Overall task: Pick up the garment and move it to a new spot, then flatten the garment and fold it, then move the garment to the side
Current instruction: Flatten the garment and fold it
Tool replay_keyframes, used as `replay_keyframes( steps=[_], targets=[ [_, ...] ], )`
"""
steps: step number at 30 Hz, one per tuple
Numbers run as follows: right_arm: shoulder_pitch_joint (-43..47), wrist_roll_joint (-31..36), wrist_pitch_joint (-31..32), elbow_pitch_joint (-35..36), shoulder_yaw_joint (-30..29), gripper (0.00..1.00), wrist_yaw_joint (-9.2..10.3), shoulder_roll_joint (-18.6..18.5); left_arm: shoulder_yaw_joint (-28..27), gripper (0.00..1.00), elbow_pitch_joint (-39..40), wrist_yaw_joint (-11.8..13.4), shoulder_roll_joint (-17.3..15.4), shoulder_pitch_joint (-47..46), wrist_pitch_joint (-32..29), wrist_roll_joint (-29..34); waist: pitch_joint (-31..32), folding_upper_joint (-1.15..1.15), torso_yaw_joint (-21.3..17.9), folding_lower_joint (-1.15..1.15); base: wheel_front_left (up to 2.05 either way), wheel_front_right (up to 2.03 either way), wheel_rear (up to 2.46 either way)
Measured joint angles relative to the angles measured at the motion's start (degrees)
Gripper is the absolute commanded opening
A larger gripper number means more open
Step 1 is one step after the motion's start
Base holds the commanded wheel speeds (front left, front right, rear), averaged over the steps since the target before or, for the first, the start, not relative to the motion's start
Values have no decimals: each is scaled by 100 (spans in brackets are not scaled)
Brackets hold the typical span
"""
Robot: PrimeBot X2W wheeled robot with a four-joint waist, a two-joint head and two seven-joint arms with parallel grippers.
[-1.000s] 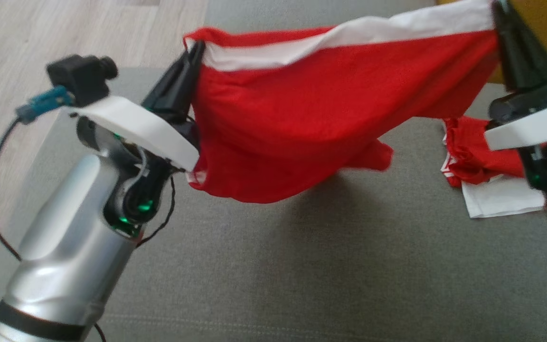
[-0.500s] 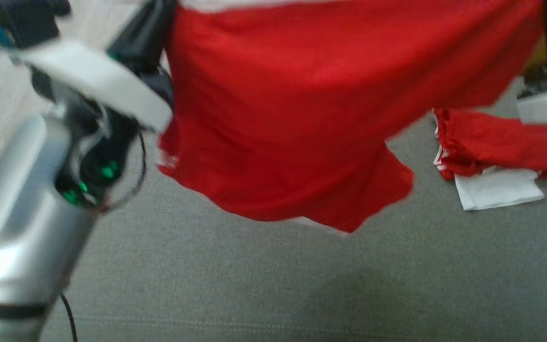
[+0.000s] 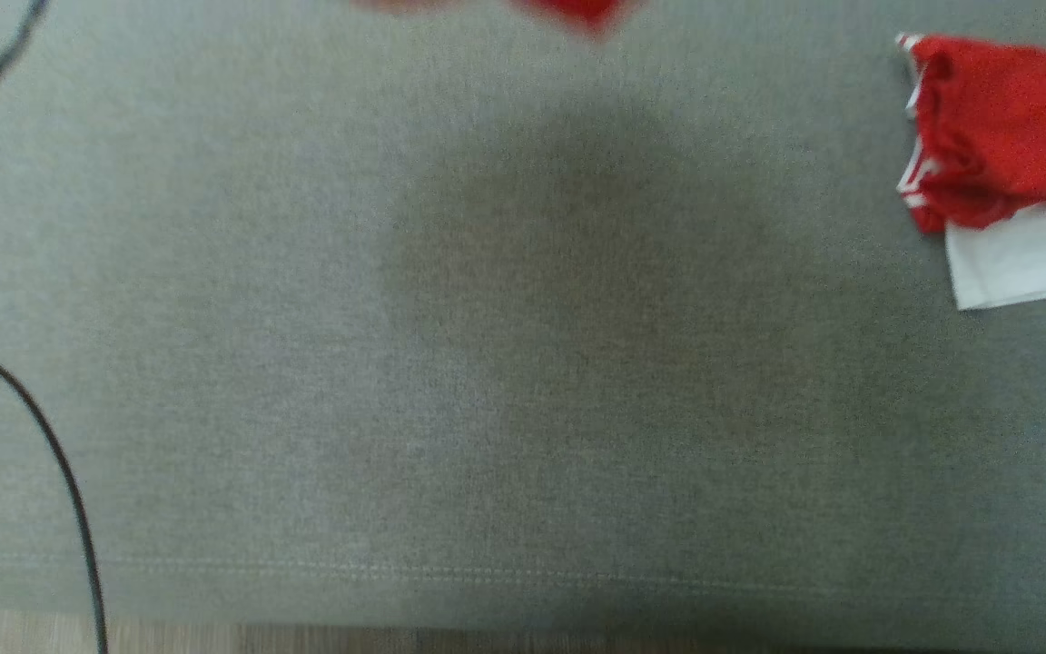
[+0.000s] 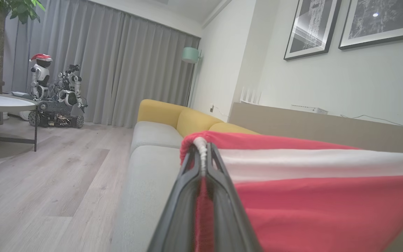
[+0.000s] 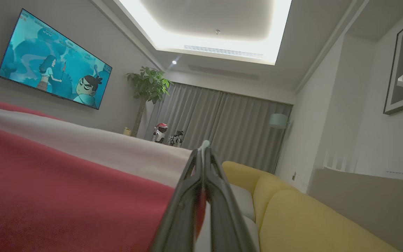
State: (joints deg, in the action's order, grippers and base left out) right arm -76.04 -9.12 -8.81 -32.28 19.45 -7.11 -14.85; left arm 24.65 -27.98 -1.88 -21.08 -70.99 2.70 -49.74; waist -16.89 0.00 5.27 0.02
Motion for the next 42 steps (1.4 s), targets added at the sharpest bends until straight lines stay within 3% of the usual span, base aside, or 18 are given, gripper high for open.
replay_keyframes(
  steps=[5, 8, 13, 18, 25, 29, 35, 42],
  targets=[
    [-353, 385, -497, -988, -272, 0, 0, 457, 69, 0, -842, -352, 265, -452, 814, 281, -441, 0, 11, 0, 0, 0, 0],
    [-189, 427, -543, -1377, -220, 0, 0, 634, 294, 0, -1251, -477, 370, -345, 975, 334, -542, 0, 55, 1, 0, 0, 0],
    [665, 313, -583, -1618, 209, 0, 0, 720, 877, 0, -1533, -524, 431, 390, 1110, 460, -460, 0, 133, -1, 0, 0, 0],
    [1681, -212, -582, -1790, 694, 0, 0, 631, 1634, 0, -1278, -554, 381, 1556, 1154, 347, -206, 0, 194, -2, 0, 0, 0],
    [2630, -1263, -566, -1887, 1523, 0, 0, 52, 2596, 0, -1010, -561, 13, 2885, 1159, 271, 323, 0, 333, -2, 0, 0, 0],
    [3017, -1942, -226, -1818, 2023, 0, 0, -336, 3047, 0, -928, -561, -70, 3331, 1159, 269, 648, 0, 410, -2, 0, 0, 0],
    [3638, -2830, 344, -1273, 2864, 0, 0, -1015, 3431, 0, -929, -564, -90, 3721, 1158, 277, 1077, 0, 472, -2, 0, 0, 0],
    [3950, -3594, 699, -592, 3415, 0, 0, -1747, 3639, 0, -854, -567, -35, 4045, 1158, 327, 1457, 0, 427, -2, 0, 0, 0]
  ],
)
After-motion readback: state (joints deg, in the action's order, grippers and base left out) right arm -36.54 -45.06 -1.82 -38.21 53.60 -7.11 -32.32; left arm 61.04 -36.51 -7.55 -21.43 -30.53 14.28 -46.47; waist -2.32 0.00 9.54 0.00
